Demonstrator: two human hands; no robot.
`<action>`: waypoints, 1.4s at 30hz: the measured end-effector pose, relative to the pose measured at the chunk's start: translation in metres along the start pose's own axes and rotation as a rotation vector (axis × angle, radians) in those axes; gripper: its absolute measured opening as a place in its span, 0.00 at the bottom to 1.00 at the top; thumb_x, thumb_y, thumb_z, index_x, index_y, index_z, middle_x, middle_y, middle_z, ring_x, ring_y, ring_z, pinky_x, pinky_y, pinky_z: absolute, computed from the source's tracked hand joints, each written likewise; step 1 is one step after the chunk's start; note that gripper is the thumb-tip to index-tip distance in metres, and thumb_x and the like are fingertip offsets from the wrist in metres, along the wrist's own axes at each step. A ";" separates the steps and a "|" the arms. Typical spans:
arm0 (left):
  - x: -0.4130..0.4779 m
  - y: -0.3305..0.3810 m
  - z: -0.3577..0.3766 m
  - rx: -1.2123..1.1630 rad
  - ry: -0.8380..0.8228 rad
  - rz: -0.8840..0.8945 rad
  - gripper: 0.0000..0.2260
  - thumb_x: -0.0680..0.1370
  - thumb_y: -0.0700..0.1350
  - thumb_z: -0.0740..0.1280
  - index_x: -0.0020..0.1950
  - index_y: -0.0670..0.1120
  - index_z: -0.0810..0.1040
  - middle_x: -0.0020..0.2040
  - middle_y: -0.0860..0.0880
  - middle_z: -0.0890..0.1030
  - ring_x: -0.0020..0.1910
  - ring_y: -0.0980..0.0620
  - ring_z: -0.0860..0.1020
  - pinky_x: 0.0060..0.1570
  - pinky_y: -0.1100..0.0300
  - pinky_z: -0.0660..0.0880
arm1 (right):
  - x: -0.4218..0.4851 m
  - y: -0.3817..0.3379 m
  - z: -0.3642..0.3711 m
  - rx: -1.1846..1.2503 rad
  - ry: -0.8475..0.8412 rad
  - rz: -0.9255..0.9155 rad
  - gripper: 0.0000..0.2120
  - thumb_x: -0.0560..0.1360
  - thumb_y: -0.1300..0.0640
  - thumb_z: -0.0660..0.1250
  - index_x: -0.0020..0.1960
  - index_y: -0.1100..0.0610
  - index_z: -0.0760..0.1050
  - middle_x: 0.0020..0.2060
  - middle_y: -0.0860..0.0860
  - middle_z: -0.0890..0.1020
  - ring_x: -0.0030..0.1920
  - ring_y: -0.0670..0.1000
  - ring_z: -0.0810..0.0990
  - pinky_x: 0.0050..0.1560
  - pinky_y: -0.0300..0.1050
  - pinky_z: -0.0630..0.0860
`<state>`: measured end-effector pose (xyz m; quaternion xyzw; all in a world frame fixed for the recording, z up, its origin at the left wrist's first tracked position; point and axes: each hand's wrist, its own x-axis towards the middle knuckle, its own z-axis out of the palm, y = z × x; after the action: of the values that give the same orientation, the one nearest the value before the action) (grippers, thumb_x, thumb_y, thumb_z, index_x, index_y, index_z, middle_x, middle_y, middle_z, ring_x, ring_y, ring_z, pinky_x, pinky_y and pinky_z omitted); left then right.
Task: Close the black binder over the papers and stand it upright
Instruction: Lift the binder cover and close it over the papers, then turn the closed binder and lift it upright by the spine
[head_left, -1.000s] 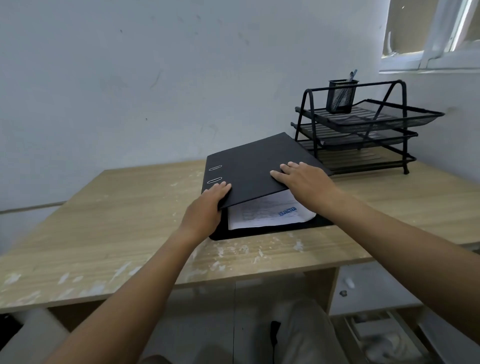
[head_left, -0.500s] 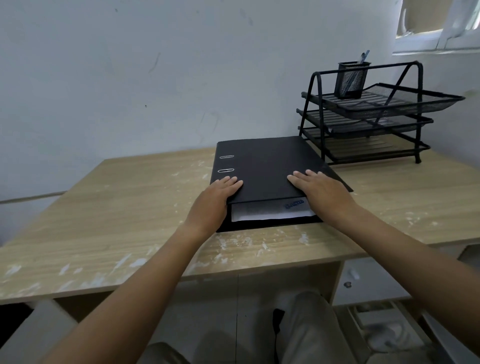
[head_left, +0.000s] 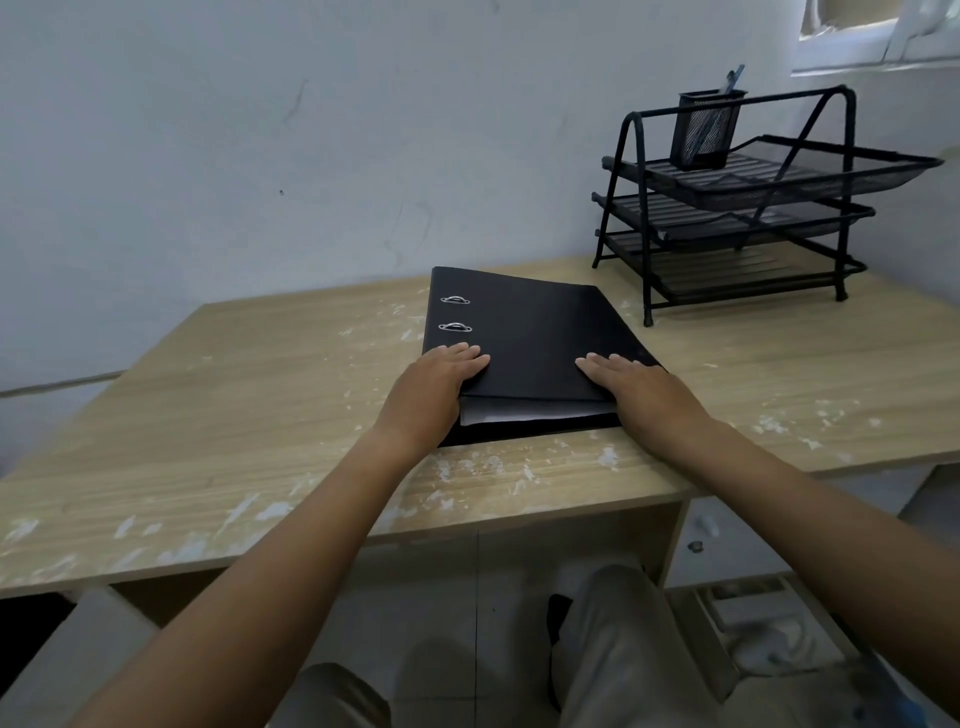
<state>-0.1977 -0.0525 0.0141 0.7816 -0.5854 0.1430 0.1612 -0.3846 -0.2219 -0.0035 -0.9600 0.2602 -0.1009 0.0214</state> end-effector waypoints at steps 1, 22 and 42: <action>0.000 0.001 0.000 0.010 -0.001 -0.001 0.27 0.75 0.28 0.56 0.73 0.46 0.67 0.74 0.48 0.68 0.74 0.51 0.63 0.72 0.62 0.53 | 0.001 0.001 0.001 0.001 -0.004 -0.002 0.37 0.76 0.76 0.52 0.80 0.50 0.51 0.79 0.49 0.56 0.78 0.54 0.57 0.76 0.49 0.56; 0.001 0.003 -0.016 -0.169 -0.216 -0.084 0.33 0.76 0.63 0.60 0.75 0.45 0.64 0.76 0.49 0.63 0.77 0.52 0.56 0.73 0.59 0.47 | -0.006 -0.009 -0.024 0.183 -0.234 0.008 0.42 0.73 0.28 0.55 0.79 0.50 0.54 0.79 0.47 0.55 0.79 0.50 0.54 0.77 0.53 0.55; 0.064 -0.037 0.002 -0.640 -0.195 -0.432 0.26 0.77 0.50 0.67 0.71 0.44 0.65 0.64 0.50 0.65 0.65 0.51 0.69 0.59 0.61 0.66 | 0.050 -0.009 0.008 0.399 -0.200 0.147 0.31 0.80 0.37 0.49 0.80 0.49 0.51 0.80 0.52 0.49 0.80 0.54 0.43 0.77 0.58 0.39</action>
<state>-0.1451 -0.0990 0.0357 0.8070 -0.4352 -0.1587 0.3664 -0.3361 -0.2398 -0.0017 -0.9205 0.3007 -0.0528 0.2439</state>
